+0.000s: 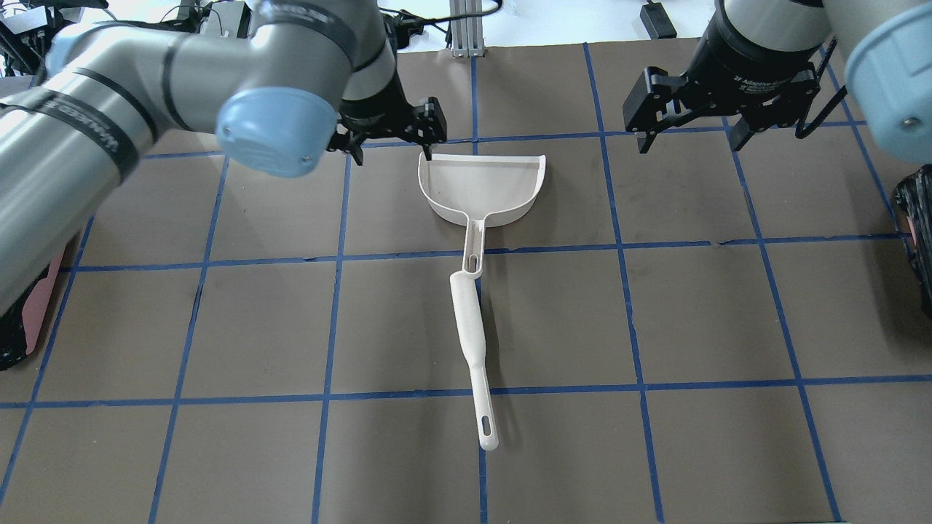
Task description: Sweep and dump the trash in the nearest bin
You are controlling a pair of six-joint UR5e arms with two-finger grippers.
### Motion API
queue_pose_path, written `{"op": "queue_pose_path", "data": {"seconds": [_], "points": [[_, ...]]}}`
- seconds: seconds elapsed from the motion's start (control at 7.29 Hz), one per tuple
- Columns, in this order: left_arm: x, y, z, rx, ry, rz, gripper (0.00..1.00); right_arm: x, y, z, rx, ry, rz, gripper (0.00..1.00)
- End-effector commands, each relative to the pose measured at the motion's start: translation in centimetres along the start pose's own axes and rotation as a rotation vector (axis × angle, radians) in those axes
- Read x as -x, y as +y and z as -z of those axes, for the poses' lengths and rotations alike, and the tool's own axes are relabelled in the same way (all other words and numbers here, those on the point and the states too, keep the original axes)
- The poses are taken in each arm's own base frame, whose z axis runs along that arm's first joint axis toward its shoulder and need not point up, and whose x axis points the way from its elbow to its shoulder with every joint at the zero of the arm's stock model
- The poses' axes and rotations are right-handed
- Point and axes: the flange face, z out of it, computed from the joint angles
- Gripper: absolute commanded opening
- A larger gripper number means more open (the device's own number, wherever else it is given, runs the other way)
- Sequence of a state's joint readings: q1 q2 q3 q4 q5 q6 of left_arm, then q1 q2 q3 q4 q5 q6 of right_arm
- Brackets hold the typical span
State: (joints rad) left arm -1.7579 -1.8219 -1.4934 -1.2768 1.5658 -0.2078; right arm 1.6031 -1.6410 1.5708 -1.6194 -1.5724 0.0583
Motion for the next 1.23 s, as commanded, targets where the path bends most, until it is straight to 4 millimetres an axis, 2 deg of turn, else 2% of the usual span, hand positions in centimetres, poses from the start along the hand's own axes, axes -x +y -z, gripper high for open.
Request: {"op": "queue_pose_path", "data": {"seconds": [0.0,0.14,0.27,0.41,0.69,1.1], "points": [[7.6,-0.1,4.7,0.034,-0.017,-0.026,1.00,0.1,0.0,0.0,-0.001,0.000,0.001,1.00],[10.0,0.1,5.6,0.029,-0.021,0.010,1.00,0.0,0.1,-0.1,0.004,0.000,0.000,1.00],[13.0,0.2,5.2,0.051,-0.026,0.040,1.00,0.0,0.1,-0.1,0.005,0.000,0.000,1.00],[15.5,1.9,4.6,0.113,-0.020,0.019,1.00,0.1,0.1,-0.1,0.005,0.000,0.001,1.00],[16.1,3.9,6.7,0.089,-0.035,0.013,1.00,0.0,0.1,-0.1,0.007,0.000,0.000,1.00],[15.8,4.7,6.8,0.091,-0.023,0.010,1.00,0.0,0.1,-0.1,0.008,0.000,0.000,1.00]]}}
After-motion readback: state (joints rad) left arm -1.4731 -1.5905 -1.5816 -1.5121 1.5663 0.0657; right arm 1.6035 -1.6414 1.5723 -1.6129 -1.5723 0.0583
